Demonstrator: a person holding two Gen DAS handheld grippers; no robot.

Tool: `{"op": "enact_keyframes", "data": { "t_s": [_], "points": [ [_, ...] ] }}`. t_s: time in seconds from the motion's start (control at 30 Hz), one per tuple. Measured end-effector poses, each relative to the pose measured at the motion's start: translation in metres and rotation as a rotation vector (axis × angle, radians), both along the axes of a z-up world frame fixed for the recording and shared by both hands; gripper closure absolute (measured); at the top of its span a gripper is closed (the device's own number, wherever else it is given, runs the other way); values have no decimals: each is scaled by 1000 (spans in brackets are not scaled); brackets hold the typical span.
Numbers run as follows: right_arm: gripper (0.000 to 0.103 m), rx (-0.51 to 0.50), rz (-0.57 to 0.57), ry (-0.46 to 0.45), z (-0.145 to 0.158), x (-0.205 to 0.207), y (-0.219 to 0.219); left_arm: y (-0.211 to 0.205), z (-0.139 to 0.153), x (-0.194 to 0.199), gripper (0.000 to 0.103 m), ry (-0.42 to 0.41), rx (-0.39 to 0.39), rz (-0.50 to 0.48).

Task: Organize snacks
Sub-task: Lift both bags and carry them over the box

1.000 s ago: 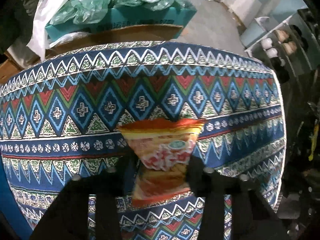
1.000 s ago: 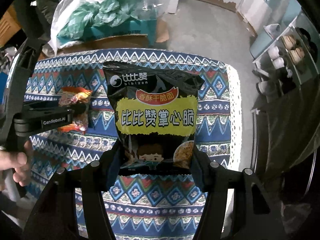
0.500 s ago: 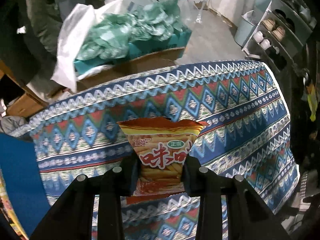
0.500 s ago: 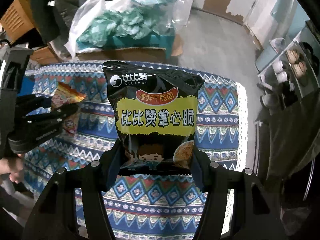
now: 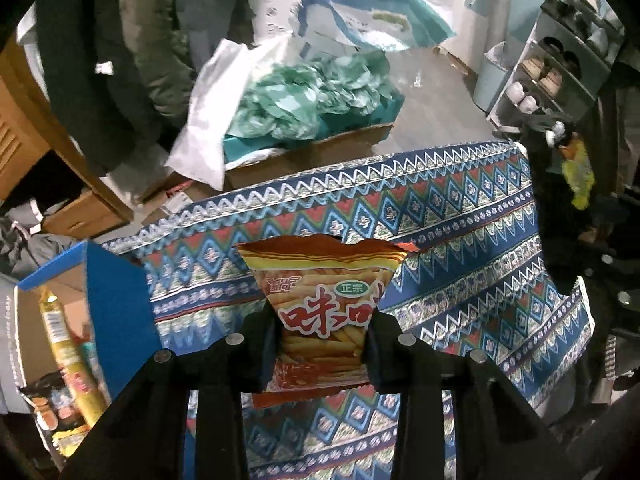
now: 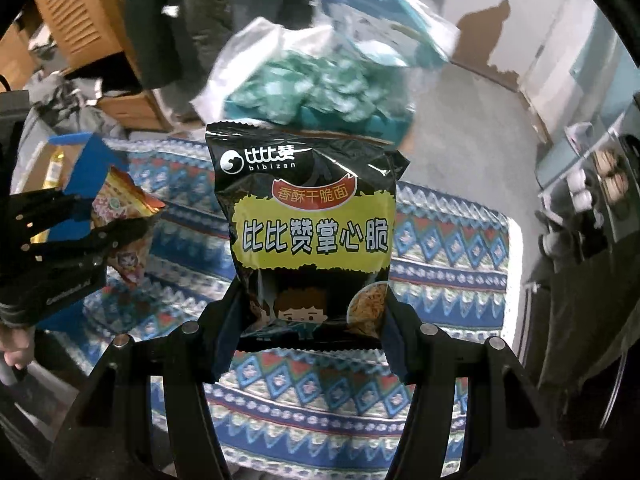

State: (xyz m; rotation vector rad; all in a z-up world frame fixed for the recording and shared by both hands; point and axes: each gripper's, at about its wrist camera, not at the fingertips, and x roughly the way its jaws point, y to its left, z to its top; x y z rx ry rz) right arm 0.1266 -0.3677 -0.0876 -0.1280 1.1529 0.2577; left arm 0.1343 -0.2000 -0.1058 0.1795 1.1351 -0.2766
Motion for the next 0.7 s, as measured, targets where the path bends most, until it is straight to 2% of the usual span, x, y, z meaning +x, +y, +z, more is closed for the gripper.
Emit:
{"op": "enact_keyframes", "data": {
  "t_s": [0.3, 0.7],
  "points": [
    [43, 38, 103, -45, 24, -7, 55, 44, 30, -29, 67, -54, 40, 15],
    [43, 36, 267, -42, 33, -17, 142, 117, 49, -57, 67, -73, 25, 110]
  ]
}}
